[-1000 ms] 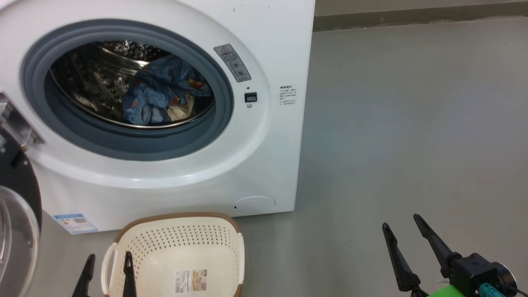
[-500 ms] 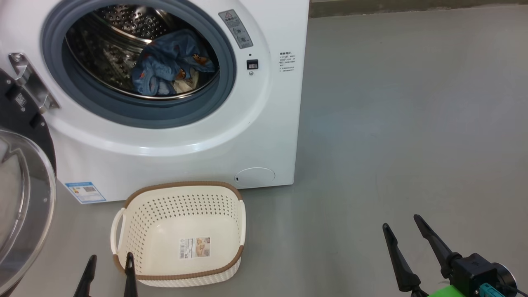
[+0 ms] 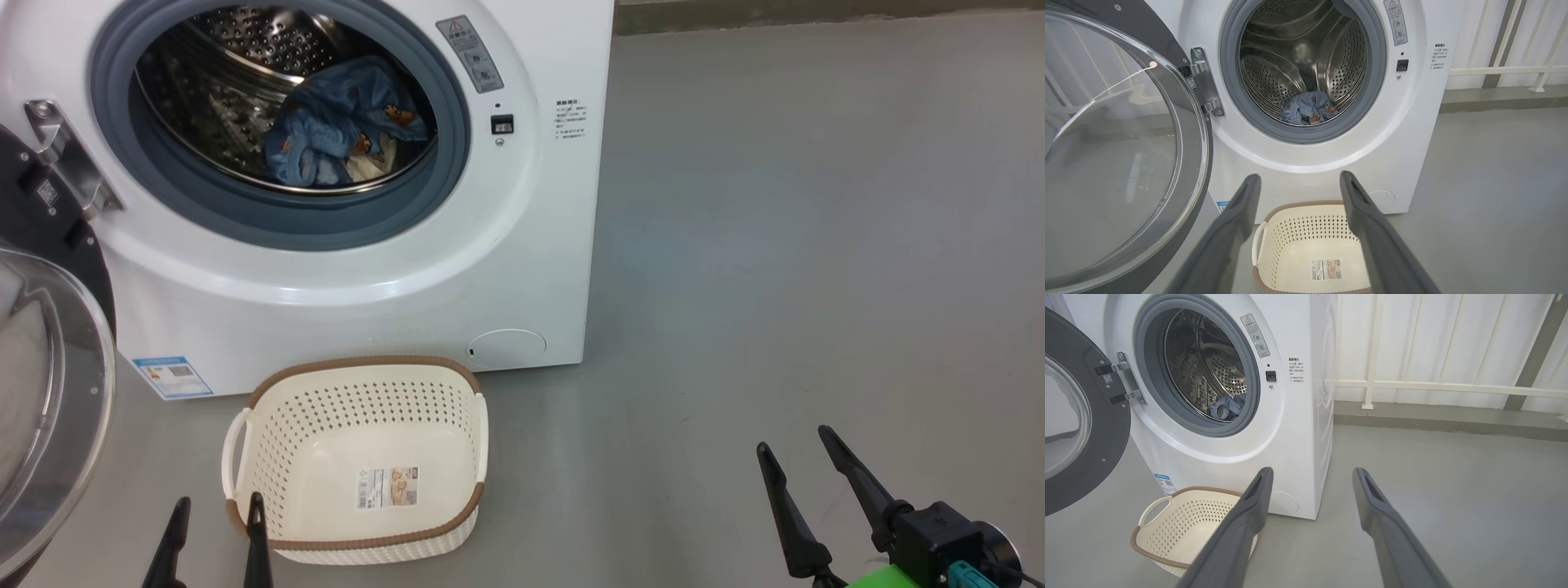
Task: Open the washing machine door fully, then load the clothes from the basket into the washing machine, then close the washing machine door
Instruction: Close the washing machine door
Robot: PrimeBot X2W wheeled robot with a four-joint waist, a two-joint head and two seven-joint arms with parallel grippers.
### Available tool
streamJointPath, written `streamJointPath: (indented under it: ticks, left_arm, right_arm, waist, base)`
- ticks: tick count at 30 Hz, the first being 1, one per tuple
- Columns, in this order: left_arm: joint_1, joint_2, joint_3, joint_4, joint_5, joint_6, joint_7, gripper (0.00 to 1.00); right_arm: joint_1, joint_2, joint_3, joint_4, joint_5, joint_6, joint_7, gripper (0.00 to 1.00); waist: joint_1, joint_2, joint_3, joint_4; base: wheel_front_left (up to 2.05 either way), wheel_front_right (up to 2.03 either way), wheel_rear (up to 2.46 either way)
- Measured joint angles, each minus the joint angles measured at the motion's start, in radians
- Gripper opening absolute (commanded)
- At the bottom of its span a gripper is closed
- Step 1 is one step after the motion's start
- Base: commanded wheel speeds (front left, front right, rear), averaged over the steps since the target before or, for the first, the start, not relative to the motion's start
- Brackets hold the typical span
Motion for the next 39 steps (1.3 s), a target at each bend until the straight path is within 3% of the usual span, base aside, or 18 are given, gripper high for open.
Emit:
streamJointPath:
  ticks: [19, 39]
  left_arm:
    - [-0.009, -0.002, -0.005, -0.001, 0.001, 0.001, 0.000, 1.00]
    - [-0.011, -0.052, 0.019, -0.012, 0.020, 0.007, -0.002, 1.00]
  right_arm:
    - [0.000, 0.000, -0.011, -0.006, -0.007, 0.000, 0.000, 1.00]
    - [-0.011, -0.029, -0.004, -0.029, -0.007, 0.000, 0.018, 1.00]
  waist:
    - [0.0000, 0.0000, 0.011, 0.058]
    - [0.0000, 0.0000, 0.039, 0.333]
  base:
    - [0.00, 0.00, 0.00]
    - [0.00, 0.00, 0.00]
